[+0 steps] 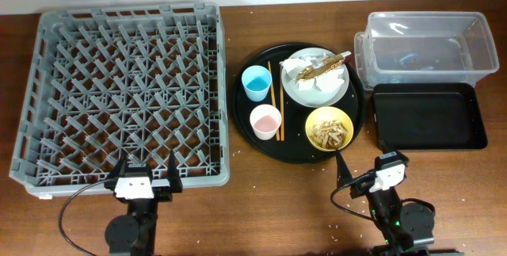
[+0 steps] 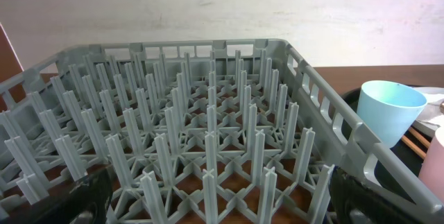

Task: Sort waste into correct bins and load items into the dishwasher rack
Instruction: 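Move the right gripper toward the white plate with tissue and wrapper, then grasp the tissue and wrapper with the right gripper, drop into clear bin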

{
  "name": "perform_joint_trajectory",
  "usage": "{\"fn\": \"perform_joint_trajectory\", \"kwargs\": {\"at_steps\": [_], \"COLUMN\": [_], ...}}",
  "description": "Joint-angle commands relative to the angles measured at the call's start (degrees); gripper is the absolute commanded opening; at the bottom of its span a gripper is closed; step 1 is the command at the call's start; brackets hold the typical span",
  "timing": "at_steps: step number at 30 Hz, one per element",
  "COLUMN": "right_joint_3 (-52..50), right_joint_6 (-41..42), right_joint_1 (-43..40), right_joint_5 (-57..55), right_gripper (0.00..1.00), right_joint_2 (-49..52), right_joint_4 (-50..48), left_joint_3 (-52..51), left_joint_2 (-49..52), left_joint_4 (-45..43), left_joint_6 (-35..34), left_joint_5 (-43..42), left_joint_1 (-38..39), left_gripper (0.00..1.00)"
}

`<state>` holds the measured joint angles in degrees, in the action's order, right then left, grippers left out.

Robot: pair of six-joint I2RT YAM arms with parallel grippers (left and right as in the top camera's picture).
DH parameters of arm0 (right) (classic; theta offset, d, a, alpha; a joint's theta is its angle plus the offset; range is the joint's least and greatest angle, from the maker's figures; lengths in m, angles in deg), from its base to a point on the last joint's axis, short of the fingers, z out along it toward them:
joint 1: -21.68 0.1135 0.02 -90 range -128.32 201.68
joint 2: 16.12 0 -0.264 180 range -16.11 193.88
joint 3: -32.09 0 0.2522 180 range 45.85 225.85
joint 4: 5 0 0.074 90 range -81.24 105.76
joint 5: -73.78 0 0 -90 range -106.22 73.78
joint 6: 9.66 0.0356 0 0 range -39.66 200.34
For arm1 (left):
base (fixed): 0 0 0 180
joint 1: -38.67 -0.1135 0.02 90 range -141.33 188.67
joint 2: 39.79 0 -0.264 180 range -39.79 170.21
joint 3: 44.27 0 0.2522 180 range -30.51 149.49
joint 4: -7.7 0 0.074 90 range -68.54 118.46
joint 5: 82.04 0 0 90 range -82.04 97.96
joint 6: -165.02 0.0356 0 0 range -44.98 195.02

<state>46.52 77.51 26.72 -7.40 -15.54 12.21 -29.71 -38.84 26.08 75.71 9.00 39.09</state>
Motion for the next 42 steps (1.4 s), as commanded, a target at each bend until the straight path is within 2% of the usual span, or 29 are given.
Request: {"fn": "perform_joint_trajectory", "kwargs": {"at_steps": [1, 13, 20, 23, 27, 30, 34, 38, 40, 42], "right_joint_3": [-0.35, -0.35, -0.33, 2.38, 10.75, 19.06, 33.62, 52.11, 66.12, 74.47], "right_joint_6": [0.07, 0.11, 2.08, 3.28, 3.32, 3.30, 3.32, 3.30, 3.28, 3.28], "right_joint_1": [0.35, 0.35, 0.35, 0.35, 0.35, 0.35, 0.35, 0.37, 0.35, 0.37], "right_joint_5": [-0.46, -0.28, 7.98, 8.74, 11.19, 14.19, 21.94, 22.91, 22.32, 20.37], "right_gripper": [0.99, 0.98, 0.98, 0.99, 0.99, 0.99, 0.99, 0.99, 0.99, 0.99], "right_joint_2": [-0.37, -0.37, -0.37, -0.28, 2.51, 9.92, 26.80, 44.15, 56.61, 64.61], "right_joint_4": [0.28, 0.15, -4.33, -4.70, -4.48, -3.63, -1.70, 11.32, 24.90, 33.51], "left_joint_3": [-0.28, -0.28, -0.28, -0.26, 1.75, 7.58, 19.04, 34.12, 45.68, 52.39], "left_joint_2": [-0.59, -0.59, -0.59, -0.61, -0.59, 0.90, 8.17, 23.56, 37.03, 44.59], "left_joint_4": [0.13, 0.13, 0.13, -0.70, -7.02, -5.31, 1.60, 11.23, 19.80, 25.03], "left_joint_6": [1.11, 1.11, 1.11, 1.05, 0.11, 0.04, 0.07, 0.24, 0.26, 0.26], "left_joint_5": [0.20, 0.20, 0.20, 0.13, -3.67, -3.65, -3.56, -3.15, -2.78, -2.78], "left_joint_1": [0.31, 0.31, 0.31, 0.31, 0.31, 0.31, 0.31, 0.26, 0.26, 0.26], "left_gripper": [0.99, 0.99, 0.99, 0.99, 0.99, 0.99, 0.99, 0.99, 0.99, 0.99]}}
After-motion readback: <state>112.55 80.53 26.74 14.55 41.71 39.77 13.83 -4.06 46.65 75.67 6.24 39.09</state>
